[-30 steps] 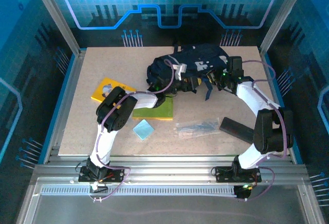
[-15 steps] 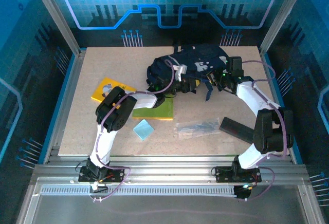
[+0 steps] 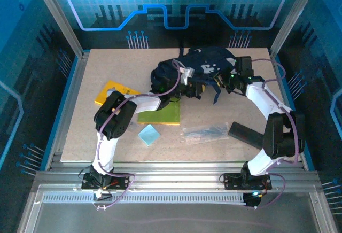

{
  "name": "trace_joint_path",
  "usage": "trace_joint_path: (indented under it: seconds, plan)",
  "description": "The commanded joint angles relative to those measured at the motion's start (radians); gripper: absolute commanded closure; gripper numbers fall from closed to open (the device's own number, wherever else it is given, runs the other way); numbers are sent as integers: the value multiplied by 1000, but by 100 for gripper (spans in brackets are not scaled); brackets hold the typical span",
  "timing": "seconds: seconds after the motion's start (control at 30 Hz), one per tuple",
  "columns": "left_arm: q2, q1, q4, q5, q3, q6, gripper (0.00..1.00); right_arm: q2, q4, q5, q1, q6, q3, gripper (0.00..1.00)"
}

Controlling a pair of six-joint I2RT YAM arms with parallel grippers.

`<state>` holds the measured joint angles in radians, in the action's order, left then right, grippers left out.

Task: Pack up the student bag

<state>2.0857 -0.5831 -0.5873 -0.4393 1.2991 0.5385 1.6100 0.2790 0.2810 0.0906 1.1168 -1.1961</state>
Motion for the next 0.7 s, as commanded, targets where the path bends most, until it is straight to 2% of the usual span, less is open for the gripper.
trace_joint_path:
  seconds: [0.0, 0.07, 0.2, 0.23, 0.33, 0.4, 0.67]
  plan:
    - [-6, 48, 42, 52, 19, -33, 76, 0, -3, 112, 9, -50, -45, 100]
    - [-3, 49, 34, 56, 20, -23, 88, 4, -3, 115, 15, -54, -45, 100]
    - [0, 49, 11, 67, 20, -17, 90, 5, -5, 118, 14, -61, -43, 100]
    - [0, 48, 5, 64, 21, -17, 87, 5, -5, 119, 15, -63, -43, 100]
    - [3, 48, -18, 57, 24, -10, 64, 7, -10, 129, 14, -66, -46, 100]
    - [10, 48, -49, 49, 25, 2, 54, 9, -14, 141, 14, -70, -48, 100]
    - [70, 50, -135, 59, 63, 36, 53, 1, -48, 180, 18, -54, -26, 100]
